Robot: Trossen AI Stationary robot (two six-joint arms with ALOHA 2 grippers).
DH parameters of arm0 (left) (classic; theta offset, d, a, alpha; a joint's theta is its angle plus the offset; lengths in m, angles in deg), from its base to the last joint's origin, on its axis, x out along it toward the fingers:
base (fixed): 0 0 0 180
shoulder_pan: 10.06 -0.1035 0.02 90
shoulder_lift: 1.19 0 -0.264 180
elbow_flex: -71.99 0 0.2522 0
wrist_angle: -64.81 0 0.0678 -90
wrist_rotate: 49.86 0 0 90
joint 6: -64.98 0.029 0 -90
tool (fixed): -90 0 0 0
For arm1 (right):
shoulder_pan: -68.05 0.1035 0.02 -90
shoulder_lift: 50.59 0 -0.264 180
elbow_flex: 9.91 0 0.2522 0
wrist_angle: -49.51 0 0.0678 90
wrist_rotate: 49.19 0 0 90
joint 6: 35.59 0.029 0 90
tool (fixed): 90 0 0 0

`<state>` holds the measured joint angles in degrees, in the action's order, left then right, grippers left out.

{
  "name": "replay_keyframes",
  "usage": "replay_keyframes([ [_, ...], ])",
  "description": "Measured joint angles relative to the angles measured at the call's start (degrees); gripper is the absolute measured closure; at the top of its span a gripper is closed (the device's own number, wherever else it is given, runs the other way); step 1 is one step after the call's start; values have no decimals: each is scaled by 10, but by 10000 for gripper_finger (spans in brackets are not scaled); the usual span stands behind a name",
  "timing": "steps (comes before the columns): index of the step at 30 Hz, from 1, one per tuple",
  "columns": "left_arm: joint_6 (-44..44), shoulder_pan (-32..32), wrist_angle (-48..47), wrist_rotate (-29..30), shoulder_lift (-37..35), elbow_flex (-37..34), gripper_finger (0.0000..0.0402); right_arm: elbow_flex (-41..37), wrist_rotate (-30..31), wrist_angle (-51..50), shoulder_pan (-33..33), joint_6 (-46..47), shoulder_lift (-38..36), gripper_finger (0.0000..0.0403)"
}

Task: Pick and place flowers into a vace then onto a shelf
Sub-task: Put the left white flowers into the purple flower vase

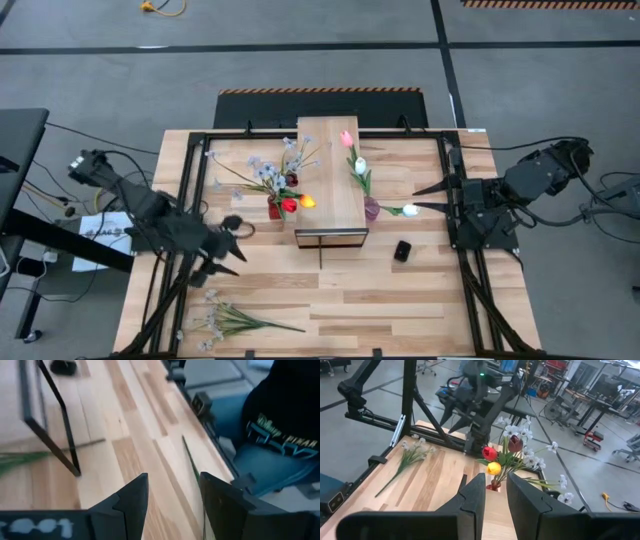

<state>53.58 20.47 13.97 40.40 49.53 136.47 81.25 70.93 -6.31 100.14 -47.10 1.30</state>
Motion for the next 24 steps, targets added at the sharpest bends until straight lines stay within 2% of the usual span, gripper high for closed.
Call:
replay_keyframes([
  [6,-42,62,4,78,90,0,235,0,0,-14,1,1,14,332],
  [12,-93,84,12,90,204,0,235,0,-1,-26,1,2,32,332],
  [19,-127,92,74,34,336,0,235,0,-2,-30,1,10,56,332],
  [24,-159,95,130,-9,398,0,235,0,-2,-30,1,10,72,332],
])
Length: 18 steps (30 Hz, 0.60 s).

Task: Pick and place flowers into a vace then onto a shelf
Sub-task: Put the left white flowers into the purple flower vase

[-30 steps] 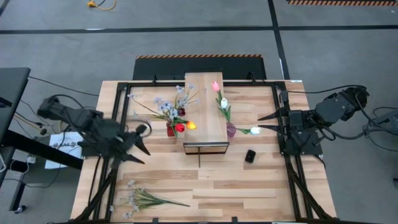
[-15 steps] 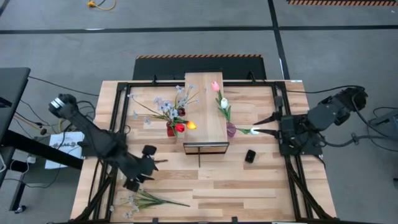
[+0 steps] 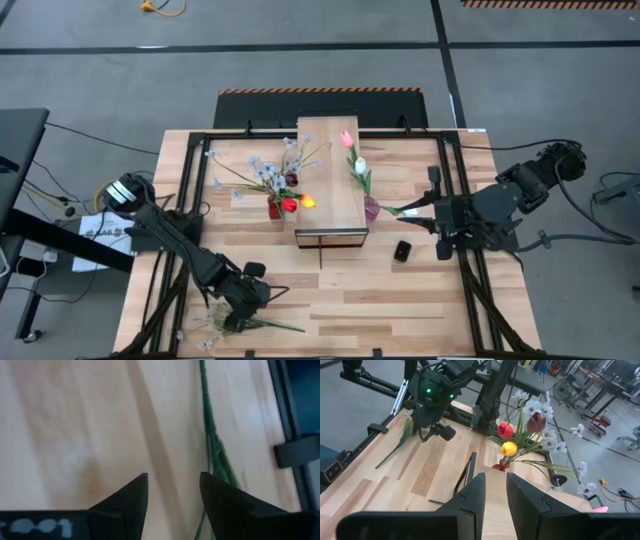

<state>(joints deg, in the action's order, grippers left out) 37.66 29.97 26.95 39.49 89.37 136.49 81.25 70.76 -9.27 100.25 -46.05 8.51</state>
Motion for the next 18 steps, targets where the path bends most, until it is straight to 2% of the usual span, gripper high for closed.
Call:
replay_keyframes([
  [8,-59,23,110,-20,25,1,235,0,0,-4,0,-1,2,332],
  [14,-118,44,110,-37,24,1,235,0,0,-15,0,0,1,332],
  [18,-148,46,107,-20,24,1,235,0,0,-21,0,0,1,332],
])
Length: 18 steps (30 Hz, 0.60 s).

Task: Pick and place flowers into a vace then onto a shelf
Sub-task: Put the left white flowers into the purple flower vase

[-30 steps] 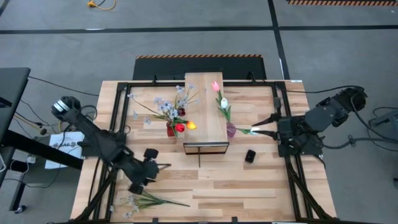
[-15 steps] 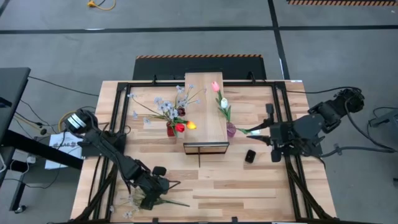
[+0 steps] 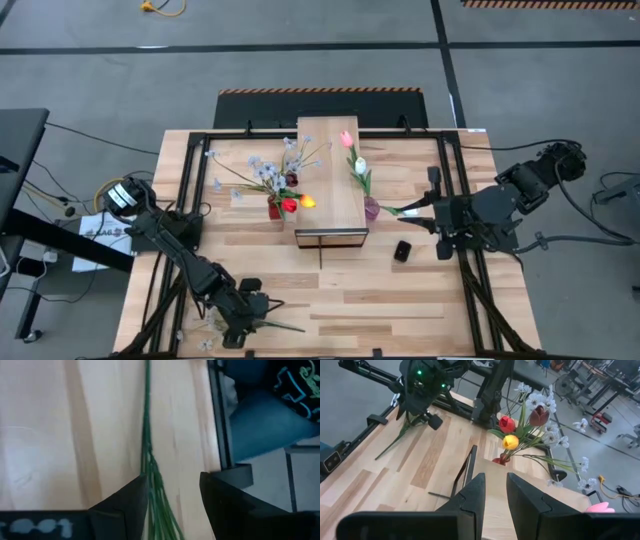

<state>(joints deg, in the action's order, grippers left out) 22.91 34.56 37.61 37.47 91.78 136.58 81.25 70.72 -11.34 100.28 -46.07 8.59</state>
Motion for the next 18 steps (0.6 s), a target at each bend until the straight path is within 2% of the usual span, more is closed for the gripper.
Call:
replay_keyframes([
  [5,-6,0,-10,21,8,0,235,0,0,-3,0,1,0,332],
  [13,-19,-2,-5,-43,74,9,235,0,0,-14,0,19,0,332],
  [18,-34,-2,-23,-38,90,22,235,0,0,-19,0,17,0,332],
])
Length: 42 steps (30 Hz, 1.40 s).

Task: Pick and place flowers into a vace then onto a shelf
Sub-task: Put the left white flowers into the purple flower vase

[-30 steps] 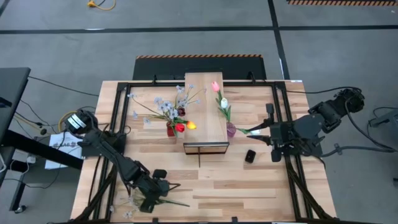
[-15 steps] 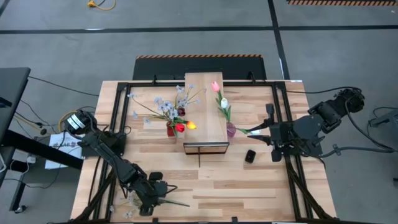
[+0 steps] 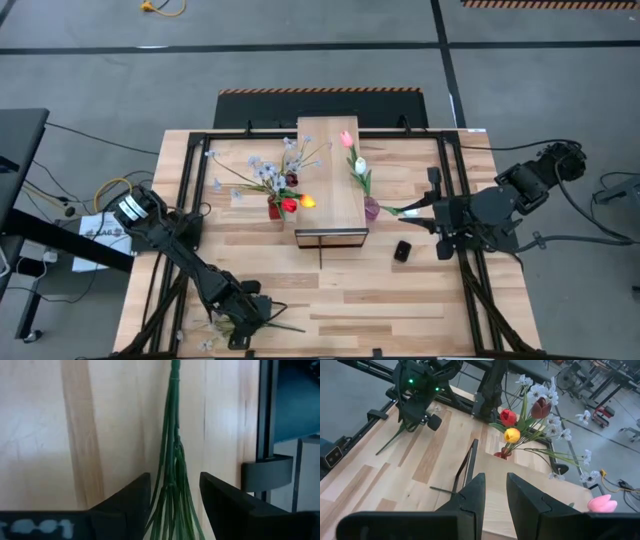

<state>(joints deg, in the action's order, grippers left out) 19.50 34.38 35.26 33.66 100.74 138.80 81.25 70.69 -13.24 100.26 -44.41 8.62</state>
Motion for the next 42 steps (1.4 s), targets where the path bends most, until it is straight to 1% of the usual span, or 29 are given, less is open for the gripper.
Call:
replay_keyframes([
  [3,-14,1,-18,10,1,10,237,0,0,0,0,0,1,332],
  [6,-9,2,-34,16,2,21,256,0,0,0,0,0,1,332],
  [10,14,2,-65,26,5,41,307,0,0,1,0,0,1,332],
  [15,46,2,-76,23,5,61,379,0,0,1,0,2,1,332],
  [17,55,1,-82,20,5,71,392,0,0,1,0,2,1,332],
  [22,80,-1,-138,51,5,116,385,0,0,2,0,6,1,332],
  [28,130,-5,-249,126,5,196,388,0,-1,4,0,13,1,331],
  [30,152,-12,-286,142,5,229,392,0,-14,2,0,13,1,331],
  [33,189,-25,-334,168,4,278,394,0,-55,0,0,18,4,331],
  [38,245,-48,-411,204,4,349,393,0,-95,21,0,43,53,331],
  [42,273,-65,-457,210,3,386,393,0,-120,43,0,70,116,331],
])
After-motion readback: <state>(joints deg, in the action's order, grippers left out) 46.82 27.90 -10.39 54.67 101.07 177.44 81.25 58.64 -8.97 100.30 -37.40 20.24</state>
